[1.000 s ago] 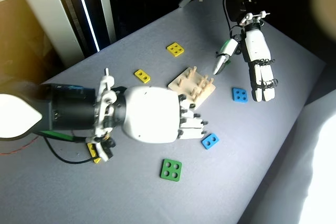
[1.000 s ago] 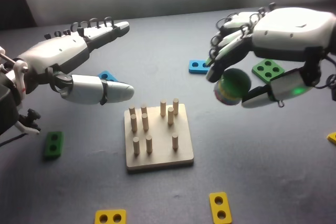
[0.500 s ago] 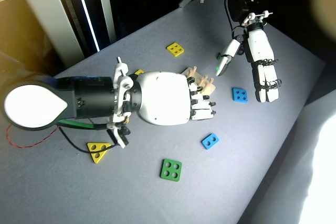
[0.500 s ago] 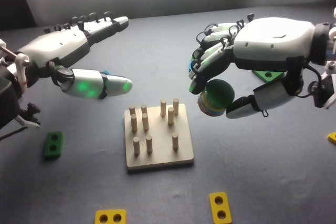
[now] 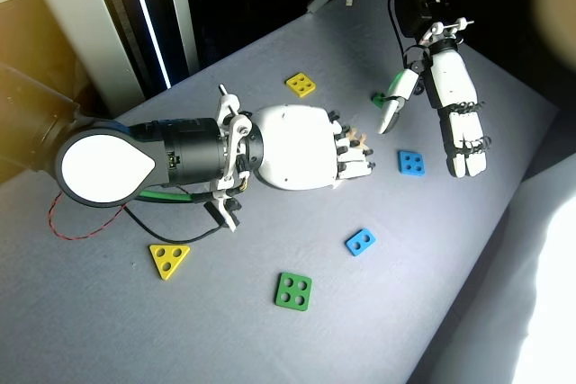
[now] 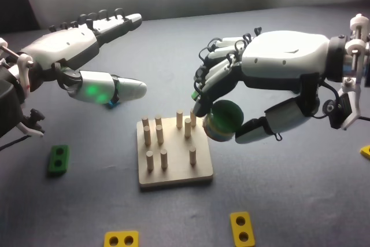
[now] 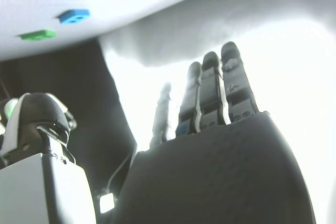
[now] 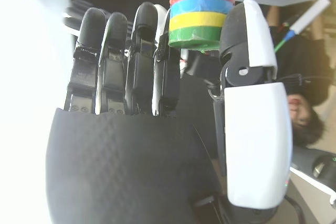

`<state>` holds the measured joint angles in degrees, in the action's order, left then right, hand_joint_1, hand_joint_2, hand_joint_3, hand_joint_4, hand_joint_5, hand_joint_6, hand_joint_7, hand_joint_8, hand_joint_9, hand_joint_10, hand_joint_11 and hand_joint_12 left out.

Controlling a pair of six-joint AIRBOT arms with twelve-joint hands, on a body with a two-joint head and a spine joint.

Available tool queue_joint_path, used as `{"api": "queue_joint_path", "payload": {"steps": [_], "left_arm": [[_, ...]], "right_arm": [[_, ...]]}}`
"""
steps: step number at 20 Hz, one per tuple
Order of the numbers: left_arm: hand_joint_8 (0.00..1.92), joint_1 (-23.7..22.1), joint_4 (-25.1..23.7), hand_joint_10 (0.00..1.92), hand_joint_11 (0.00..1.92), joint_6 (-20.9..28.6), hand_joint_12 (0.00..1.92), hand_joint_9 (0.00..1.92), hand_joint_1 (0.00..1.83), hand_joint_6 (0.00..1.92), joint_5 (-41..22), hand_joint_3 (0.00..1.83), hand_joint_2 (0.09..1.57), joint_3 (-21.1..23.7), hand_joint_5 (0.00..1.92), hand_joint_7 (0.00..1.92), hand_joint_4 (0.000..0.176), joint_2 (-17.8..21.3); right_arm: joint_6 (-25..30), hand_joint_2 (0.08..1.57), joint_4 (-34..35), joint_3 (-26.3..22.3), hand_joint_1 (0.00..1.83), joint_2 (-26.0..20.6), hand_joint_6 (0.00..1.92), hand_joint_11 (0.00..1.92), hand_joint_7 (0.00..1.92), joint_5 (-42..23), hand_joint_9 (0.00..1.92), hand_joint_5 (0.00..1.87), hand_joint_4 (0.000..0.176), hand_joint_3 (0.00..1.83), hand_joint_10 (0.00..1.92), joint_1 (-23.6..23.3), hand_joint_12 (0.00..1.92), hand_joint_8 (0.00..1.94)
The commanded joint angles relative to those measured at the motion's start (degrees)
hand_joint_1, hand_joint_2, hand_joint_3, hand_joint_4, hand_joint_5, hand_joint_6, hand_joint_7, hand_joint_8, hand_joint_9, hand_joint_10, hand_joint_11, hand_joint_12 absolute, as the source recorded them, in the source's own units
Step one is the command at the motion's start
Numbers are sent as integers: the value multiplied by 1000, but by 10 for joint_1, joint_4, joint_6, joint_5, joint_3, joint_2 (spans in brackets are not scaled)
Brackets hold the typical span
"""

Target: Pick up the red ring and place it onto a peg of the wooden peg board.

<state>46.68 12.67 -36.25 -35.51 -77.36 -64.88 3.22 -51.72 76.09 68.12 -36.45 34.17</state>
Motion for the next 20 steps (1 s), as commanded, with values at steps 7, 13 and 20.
{"api": "queue_joint_path", "payload": {"steps": [7, 13, 20], "left_arm": [[0, -12, 4, 0, 1, -1, 6, 0, 501, 5, -64, 0, 1016, -6, 24, 0, 165, -1], [0, -19, 1, 0, 10, -4, 13, 0, 509, 1, -58, 1, 1020, -9, 22, 0, 168, -3], [0, -21, 0, 0, 0, -8, 0, 0, 530, 1, -53, 2, 1028, -10, 25, 0, 166, -4]], "right_arm": [[27, 1182, 5, 0, 1081, 10, 1215, 0, 527, -58, 152, 848, 0, 2, 723, -4, 1346, 306], [29, 1175, -5, 3, 1079, 19, 1193, 0, 545, -58, 168, 864, 0, 0, 703, -9, 1430, 249], [46, 1159, -29, 18, 1069, 41, 1154, 0, 578, -58, 202, 888, 0, 0, 687, -20, 1396, 274]]}}
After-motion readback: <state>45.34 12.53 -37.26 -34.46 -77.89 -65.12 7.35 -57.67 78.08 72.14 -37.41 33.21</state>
